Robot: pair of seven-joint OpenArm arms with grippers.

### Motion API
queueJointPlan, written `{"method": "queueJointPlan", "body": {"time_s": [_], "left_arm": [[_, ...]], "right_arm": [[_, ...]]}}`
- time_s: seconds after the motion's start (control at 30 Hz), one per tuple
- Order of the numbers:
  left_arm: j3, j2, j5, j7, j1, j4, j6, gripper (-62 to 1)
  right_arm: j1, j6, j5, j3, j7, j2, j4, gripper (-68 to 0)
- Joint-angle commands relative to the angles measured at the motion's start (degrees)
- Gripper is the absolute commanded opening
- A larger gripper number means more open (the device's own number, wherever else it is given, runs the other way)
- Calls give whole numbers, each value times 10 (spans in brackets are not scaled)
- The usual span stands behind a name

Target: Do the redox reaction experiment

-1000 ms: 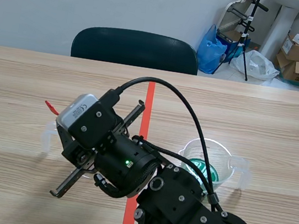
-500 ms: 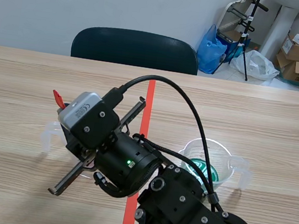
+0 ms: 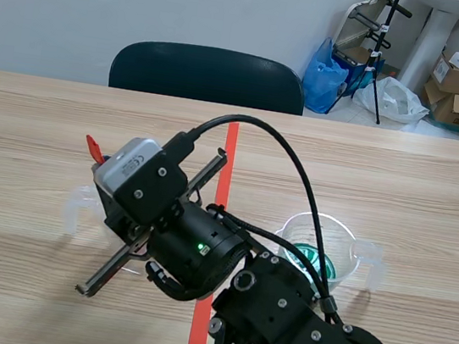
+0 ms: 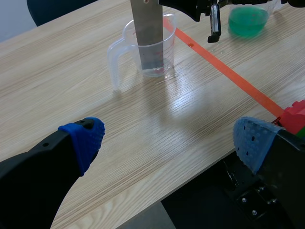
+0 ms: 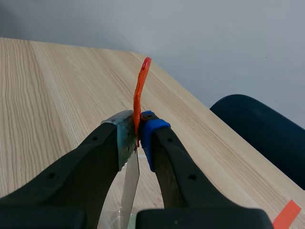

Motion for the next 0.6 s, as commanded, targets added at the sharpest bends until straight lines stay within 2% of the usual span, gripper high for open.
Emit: {"method": "queueJointPlan", "body": {"time_s": [0.0, 0.3, 0.57], "left_arm": [[0, -2, -4, -9, 1, 6, 0, -33], [0, -2, -4, -9, 1, 6, 0, -33], [0, -2, -4, -9, 1, 6, 0, -33]], "right_arm": [[9, -2, 17, 7, 5, 0, 13, -657], [10, -2, 20, 13, -31, 0, 35, -657], [10, 5, 52, 13, -89, 8, 87, -657]]}}
